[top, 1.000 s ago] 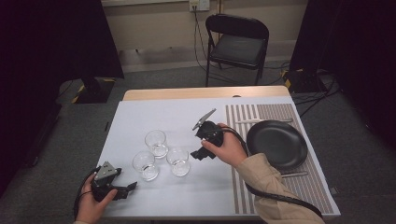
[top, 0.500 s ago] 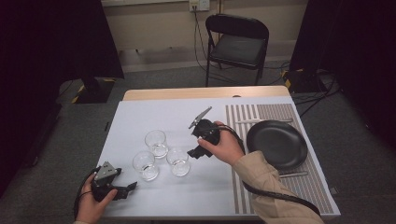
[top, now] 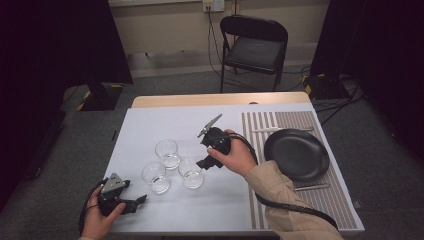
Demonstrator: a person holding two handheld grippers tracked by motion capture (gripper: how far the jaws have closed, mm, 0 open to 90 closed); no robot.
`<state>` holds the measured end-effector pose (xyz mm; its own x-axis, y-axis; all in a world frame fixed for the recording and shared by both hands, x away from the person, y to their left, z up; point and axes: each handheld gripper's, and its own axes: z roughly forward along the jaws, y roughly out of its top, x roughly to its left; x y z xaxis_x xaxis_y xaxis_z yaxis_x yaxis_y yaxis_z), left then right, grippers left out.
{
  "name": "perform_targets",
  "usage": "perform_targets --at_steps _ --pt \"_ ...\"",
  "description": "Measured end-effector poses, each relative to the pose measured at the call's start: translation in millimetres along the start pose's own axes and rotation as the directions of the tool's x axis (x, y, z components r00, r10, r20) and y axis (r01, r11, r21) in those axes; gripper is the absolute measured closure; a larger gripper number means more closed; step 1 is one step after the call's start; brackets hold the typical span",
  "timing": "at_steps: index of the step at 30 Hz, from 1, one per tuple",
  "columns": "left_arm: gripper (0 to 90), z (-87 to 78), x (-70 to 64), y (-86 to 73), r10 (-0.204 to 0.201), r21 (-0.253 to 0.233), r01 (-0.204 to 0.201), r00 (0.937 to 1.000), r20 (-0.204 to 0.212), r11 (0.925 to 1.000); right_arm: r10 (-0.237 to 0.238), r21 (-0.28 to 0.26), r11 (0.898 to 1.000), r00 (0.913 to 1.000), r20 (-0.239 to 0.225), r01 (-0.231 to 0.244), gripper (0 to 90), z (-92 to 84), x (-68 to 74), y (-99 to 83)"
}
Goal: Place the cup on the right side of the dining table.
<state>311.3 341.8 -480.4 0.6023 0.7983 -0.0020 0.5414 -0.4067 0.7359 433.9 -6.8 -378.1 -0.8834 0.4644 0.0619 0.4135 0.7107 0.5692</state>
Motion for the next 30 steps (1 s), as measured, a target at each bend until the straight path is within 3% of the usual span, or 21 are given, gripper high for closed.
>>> perform_targets --at_steps 30 --pt "12.2 0.1 -0.2 -0.1 -0.004 0.0 0.004 1.0 0.002 1.0 0.015 0.016 1.0 0.9999 -0.002 -0.015 13.5 26.8 3.7 5.6"
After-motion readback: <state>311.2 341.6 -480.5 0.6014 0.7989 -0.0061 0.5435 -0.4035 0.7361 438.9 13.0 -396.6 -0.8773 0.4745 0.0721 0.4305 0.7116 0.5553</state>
